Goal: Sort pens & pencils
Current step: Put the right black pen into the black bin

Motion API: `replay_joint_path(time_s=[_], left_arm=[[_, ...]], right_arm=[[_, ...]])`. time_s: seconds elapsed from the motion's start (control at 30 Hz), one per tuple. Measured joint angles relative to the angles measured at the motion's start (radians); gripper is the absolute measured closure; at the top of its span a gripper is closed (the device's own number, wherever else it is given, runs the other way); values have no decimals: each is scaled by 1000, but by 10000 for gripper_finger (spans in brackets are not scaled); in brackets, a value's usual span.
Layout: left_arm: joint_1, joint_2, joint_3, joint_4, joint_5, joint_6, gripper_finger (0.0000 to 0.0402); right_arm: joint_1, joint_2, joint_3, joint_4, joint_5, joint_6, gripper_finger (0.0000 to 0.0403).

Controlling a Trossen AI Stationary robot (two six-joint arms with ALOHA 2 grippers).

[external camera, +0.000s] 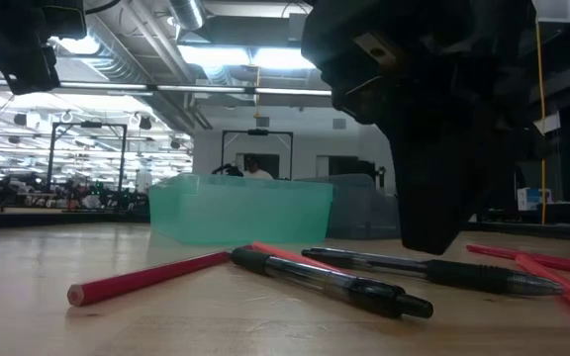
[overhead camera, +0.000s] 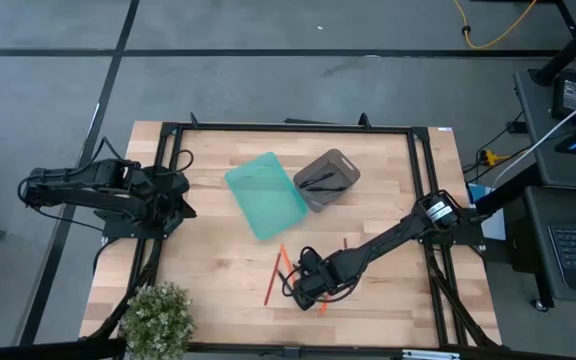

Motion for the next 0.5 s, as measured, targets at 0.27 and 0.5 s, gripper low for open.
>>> replay_joint_path(time_s=[0.27, 0.5], left_arm=[[0, 0, 0, 0, 0, 1, 358], [0, 0, 0, 0, 0, 9, 358]], right_arm=[[0, 4, 0, 1, 1, 0, 313], [0, 27, 0, 17, 1, -12, 313]])
